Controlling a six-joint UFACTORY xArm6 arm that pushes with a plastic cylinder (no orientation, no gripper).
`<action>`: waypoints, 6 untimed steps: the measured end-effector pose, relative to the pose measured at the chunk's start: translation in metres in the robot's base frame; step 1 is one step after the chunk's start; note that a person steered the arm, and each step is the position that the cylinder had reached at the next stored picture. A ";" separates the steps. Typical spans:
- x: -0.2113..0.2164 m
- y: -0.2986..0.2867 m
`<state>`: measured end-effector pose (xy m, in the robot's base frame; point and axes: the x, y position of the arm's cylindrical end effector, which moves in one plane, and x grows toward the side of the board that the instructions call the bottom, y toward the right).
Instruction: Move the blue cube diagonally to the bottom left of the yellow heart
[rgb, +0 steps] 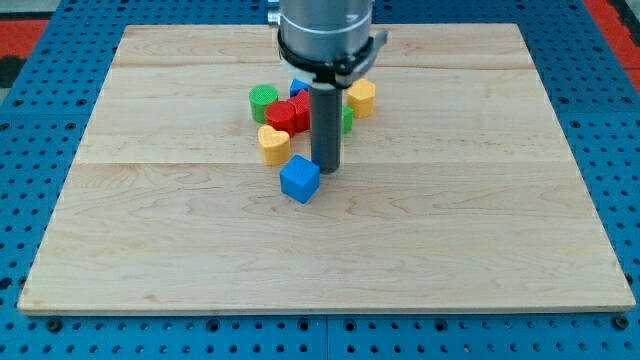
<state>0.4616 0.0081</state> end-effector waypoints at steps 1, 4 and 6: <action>0.035 0.002; -0.008 -0.011; 0.019 -0.110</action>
